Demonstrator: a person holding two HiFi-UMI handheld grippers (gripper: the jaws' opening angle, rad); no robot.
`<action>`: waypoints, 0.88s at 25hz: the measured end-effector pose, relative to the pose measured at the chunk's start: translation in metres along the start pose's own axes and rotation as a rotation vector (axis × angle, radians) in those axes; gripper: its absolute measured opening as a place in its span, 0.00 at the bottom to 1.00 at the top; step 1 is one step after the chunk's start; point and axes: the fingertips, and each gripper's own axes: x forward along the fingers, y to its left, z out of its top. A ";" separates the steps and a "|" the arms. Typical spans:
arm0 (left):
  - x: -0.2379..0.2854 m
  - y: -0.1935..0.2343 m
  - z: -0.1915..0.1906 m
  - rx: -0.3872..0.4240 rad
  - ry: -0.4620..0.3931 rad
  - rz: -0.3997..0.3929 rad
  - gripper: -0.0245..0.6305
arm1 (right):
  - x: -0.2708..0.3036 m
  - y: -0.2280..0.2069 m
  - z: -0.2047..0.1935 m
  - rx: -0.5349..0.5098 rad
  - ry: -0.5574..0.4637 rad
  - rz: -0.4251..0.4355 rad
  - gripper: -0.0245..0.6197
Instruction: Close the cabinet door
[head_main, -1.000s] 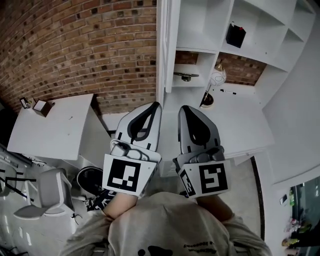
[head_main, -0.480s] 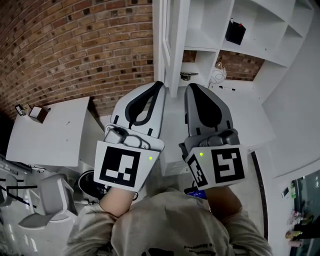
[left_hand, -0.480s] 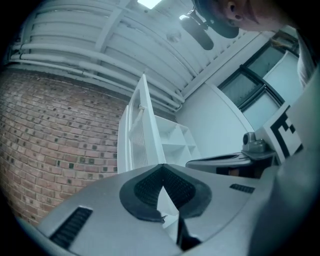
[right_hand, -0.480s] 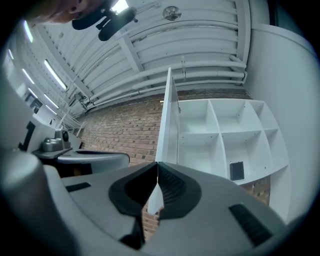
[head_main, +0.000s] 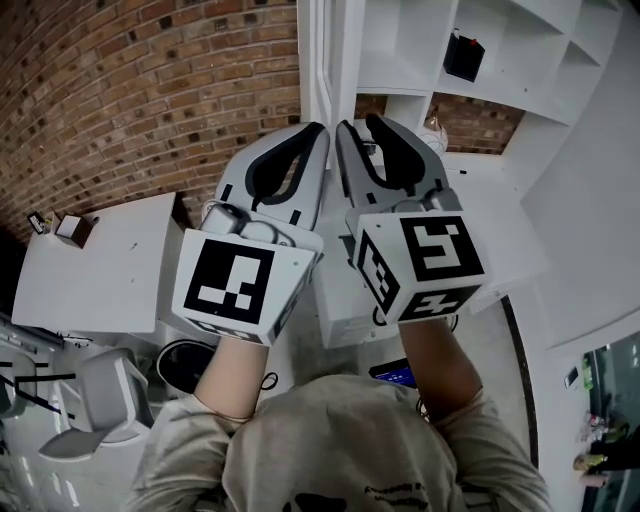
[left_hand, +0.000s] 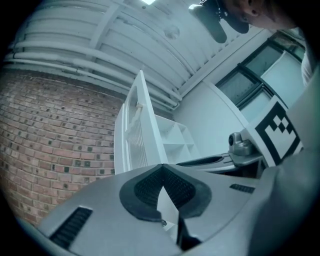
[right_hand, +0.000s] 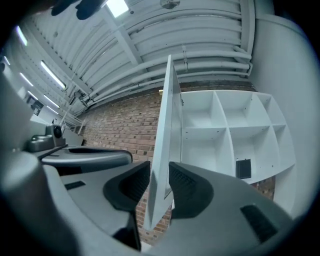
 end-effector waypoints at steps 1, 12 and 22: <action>0.000 0.001 0.000 0.005 0.000 0.005 0.05 | 0.004 0.001 -0.001 0.000 0.007 0.006 0.21; -0.004 0.018 -0.010 0.012 0.011 0.033 0.05 | 0.025 0.003 -0.010 0.004 0.049 -0.050 0.21; 0.018 0.001 -0.020 0.001 0.009 -0.021 0.05 | 0.015 -0.021 -0.010 0.025 0.042 -0.055 0.19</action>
